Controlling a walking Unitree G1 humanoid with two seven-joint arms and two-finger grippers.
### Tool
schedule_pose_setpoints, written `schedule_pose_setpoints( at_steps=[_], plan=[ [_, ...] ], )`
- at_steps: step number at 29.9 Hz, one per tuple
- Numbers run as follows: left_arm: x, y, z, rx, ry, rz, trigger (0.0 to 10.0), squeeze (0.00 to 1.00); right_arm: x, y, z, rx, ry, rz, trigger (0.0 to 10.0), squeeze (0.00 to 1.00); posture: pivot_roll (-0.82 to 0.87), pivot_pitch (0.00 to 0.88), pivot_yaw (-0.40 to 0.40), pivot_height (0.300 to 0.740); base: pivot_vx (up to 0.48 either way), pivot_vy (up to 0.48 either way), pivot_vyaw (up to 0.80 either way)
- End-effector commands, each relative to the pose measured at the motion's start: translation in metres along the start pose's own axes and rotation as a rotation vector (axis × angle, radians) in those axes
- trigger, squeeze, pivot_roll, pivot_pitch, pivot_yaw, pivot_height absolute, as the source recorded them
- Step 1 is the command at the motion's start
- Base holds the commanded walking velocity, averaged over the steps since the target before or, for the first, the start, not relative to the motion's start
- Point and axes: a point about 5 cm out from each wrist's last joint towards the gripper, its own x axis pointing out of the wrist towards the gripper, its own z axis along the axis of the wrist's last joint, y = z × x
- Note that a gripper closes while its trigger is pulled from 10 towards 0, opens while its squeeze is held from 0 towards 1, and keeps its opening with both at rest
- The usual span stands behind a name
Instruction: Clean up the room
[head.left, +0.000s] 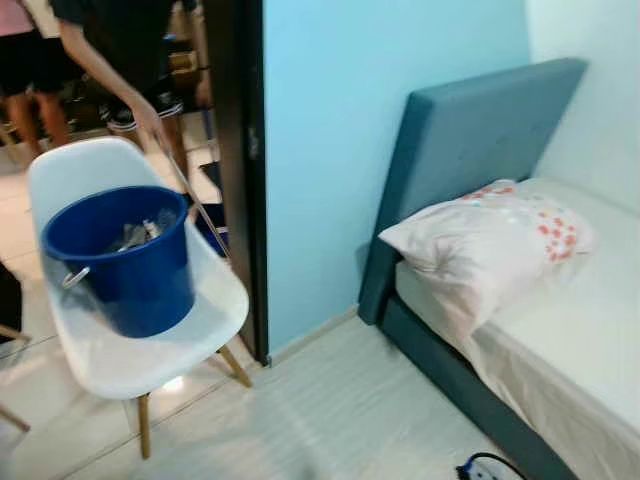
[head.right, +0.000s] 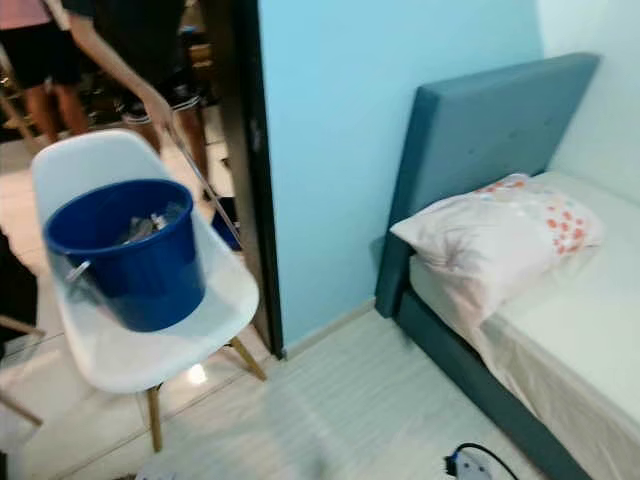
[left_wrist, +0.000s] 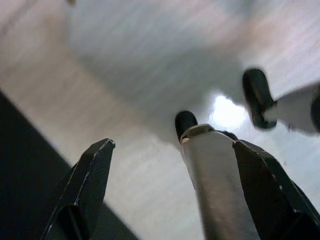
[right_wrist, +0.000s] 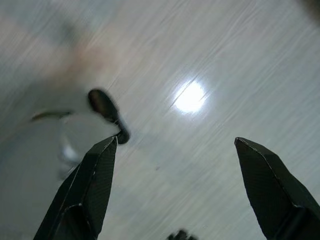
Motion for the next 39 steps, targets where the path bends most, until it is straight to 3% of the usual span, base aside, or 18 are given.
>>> schedule_pose_setpoints(
  at_steps=[1,11,22,35,39],
  plan=[
    [-0.001,0.0,-0.009,-0.009,0.028,-0.005,10.0,0.0,0.001,0.009,0.002,-0.032,-0.018,0.041,10.0,0.0,-0.01,0.0,-0.052,0.74,0.0,-0.274,-0.76],
    [-0.001,0.002,-0.006,-0.012,0.027,-0.006,10.0,0.0,0.002,0.029,0.017,-0.049,-0.069,0.086,10.0,0.0,-0.01,0.0,-0.057,0.74,0.0,-0.345,-0.76],
    [-0.003,0.003,-0.016,-0.012,0.059,-0.002,10.0,0.0,0.002,0.031,0.018,-0.068,-0.074,0.09,10.0,0.0,-0.01,0.0,-0.067,0.74,0.0,-0.402,-0.07],
    [-0.004,0.013,-0.018,0.008,0.047,-0.003,10.0,0.0,0.002,0.029,0.021,-0.087,-0.07,0.101,10.0,0.0,-0.01,0.0,-0.062,0.74,0.0,-0.334,-0.79],
    [-0.003,0.008,-0.011,0.014,0.036,-0.01,10.0,0.0,0.002,0.03,0.021,-0.083,-0.072,0.098,10.0,0.0,-0.01,0.0,-0.058,0.74,0.0,-0.312,-0.79]
  ],
)
